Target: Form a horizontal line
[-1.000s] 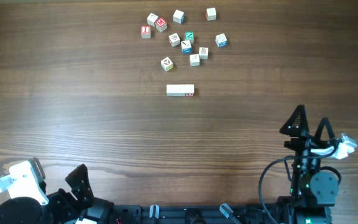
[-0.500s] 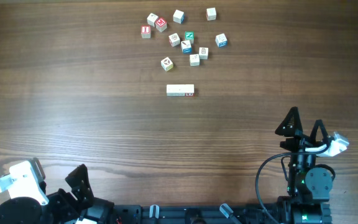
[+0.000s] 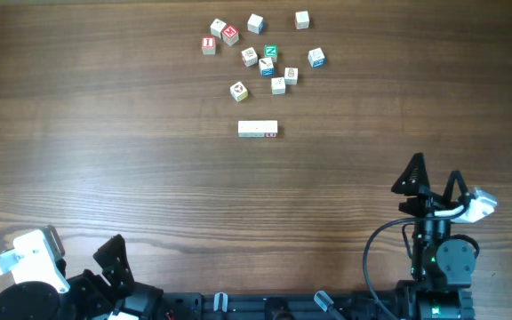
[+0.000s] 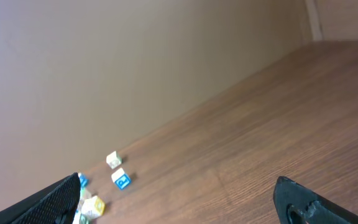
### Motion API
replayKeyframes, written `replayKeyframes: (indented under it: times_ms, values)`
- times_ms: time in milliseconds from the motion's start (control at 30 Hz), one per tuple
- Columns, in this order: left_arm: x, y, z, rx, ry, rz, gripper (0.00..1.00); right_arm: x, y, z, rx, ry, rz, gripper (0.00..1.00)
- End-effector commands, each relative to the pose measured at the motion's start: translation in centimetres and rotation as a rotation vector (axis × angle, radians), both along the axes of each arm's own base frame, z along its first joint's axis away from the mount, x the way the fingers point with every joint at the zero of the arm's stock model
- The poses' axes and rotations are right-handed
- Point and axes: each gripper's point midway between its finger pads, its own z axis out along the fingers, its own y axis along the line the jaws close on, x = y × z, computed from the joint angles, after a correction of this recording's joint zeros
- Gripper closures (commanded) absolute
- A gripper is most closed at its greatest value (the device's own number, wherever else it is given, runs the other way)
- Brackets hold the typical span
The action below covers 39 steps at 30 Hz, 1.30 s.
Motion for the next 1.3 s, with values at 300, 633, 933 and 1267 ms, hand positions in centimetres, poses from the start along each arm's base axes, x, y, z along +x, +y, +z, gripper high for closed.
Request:
replayKeyframes:
  times_ms: [300, 633, 933, 1267]
  values:
    - [0.0, 0.2, 0.1, 0.006, -0.007, 0.006, 0.0, 0.2, 3.3, -0.1, -0.236, 0.021, 0.206, 0.0]
    - [0.0, 0.2, 0.1, 0.006, -0.006, 0.006, 0.0, 0.2, 3.3, -0.1, -0.236, 0.022, 0.204, 0.0]
    - [-0.1, 0.4, 0.2, 0.025, -0.014, 0.0, 0.0, 0.2, 3.3, -0.1, -0.236, 0.022, 0.204, 0.0]
    - [2.9, -1.5, -1.0, 0.003, -0.335, -0.079, 0.0, 0.2, 3.3, -0.1, -0.237, 0.022, 0.204, 0.01]
